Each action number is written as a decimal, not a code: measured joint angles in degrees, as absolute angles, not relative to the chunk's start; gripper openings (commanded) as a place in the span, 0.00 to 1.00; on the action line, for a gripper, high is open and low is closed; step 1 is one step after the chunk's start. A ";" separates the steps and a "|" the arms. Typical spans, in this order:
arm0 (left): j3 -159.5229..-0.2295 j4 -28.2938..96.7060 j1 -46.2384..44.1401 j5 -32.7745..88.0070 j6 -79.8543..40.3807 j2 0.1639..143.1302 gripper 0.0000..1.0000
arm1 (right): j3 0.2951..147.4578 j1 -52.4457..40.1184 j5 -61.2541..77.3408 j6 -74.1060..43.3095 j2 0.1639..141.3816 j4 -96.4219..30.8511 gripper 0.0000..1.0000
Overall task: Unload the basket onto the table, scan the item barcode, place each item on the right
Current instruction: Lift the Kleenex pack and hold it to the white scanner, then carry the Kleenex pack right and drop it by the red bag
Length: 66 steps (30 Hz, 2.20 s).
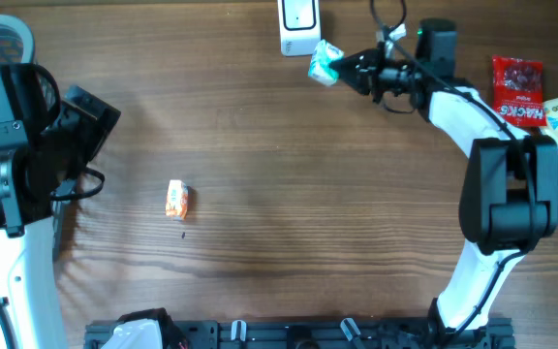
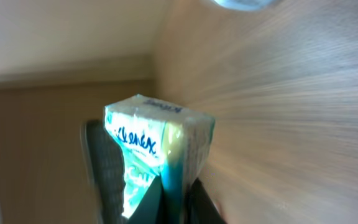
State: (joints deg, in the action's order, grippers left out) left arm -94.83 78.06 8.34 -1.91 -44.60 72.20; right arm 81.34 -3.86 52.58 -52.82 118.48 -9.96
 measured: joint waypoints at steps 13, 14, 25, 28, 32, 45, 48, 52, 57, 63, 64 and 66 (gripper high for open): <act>-94.83 77.97 8.34 -1.89 -44.60 72.20 1.00 | 104.64 -18.63 -13.58 -12.86 118.93 -25.10 0.05; -94.83 77.95 8.34 -1.91 -44.60 72.20 1.00 | 104.62 -19.75 -14.94 -11.18 118.96 -22.04 0.05; -94.78 77.95 8.34 -1.93 -44.60 72.20 1.00 | 105.10 -25.45 -13.30 11.09 131.76 7.77 0.05; -94.78 78.02 8.34 -1.91 -44.60 72.20 1.00 | 105.08 -26.52 -17.74 24.67 135.17 10.90 0.05; -94.78 78.02 8.34 -1.91 -44.60 72.20 1.00 | 105.08 -27.14 -20.88 37.45 136.53 12.01 0.05; -94.78 78.04 8.34 -1.89 -44.60 72.20 1.00 | 105.47 -14.79 -45.45 36.67 136.68 5.96 0.04; -94.78 78.02 8.34 -1.91 -44.60 72.20 1.00 | 105.91 -0.91 -53.45 24.84 137.08 -13.34 0.04; -94.78 78.00 8.34 -1.91 -44.60 72.20 1.00 | 105.78 11.84 -56.99 6.39 137.43 -29.95 0.04; -94.78 78.02 8.34 -1.91 -44.60 72.20 1.00 | 105.86 18.68 -56.90 -2.00 137.43 -34.48 0.88; -94.78 78.02 8.34 -1.91 -44.60 72.20 1.00 | 105.86 19.77 -55.94 -3.49 137.38 -36.14 1.00; -94.78 78.02 8.34 -1.91 -44.60 72.20 1.00 | 105.86 19.75 -55.61 -3.64 137.27 -37.08 1.00; -94.78 78.02 8.34 -1.91 -44.60 72.20 1.00 | 105.84 19.73 -50.78 -3.68 135.83 -38.57 1.00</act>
State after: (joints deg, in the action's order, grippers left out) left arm -94.78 78.02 8.34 -1.91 -44.60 72.20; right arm 105.84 19.73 -50.78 -3.68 135.83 -38.57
